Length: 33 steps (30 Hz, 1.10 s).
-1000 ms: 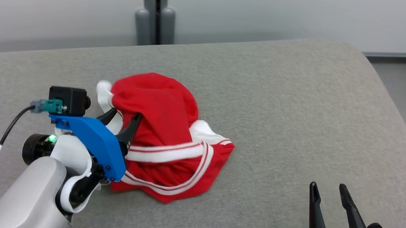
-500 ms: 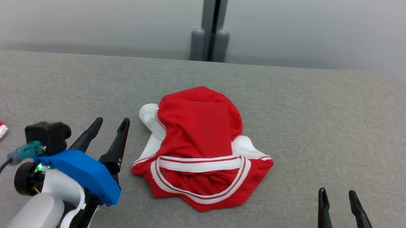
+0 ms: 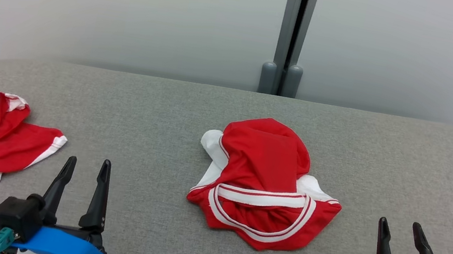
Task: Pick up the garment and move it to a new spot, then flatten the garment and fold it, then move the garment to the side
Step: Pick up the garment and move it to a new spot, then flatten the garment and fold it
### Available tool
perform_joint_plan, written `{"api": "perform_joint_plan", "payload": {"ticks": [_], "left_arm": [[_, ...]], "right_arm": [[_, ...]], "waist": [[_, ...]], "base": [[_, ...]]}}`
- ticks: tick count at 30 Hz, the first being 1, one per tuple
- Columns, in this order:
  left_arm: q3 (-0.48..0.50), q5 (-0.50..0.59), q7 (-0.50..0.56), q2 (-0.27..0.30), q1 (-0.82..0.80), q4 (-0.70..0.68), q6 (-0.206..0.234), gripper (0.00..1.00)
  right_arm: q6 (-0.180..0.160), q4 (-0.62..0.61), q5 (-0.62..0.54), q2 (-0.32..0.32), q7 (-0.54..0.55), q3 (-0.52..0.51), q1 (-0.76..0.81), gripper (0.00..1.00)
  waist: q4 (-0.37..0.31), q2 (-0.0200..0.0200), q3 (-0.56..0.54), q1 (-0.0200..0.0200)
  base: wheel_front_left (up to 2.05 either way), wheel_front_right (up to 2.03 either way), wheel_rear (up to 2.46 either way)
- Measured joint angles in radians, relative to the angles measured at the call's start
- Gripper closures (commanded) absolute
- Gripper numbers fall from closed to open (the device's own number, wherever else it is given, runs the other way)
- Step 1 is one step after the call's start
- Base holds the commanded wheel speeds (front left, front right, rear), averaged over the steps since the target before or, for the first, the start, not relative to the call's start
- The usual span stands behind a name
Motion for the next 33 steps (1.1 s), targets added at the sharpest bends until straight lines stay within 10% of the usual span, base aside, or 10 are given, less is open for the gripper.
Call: {"api": "perform_joint_plan", "payload": {"ticks": [33], "left_arm": [[0.060,0.167,0.021,-0.024,0.106,0.016,0.004,0.00]], "right_arm": [[0.000,0.009,0.002,0.000,0.068,0.021,0.036,0.00]], "waist": [[0.060,0.0000,-0.023,0.0002]], "base": [[0.00,0.00,0.00]]}}
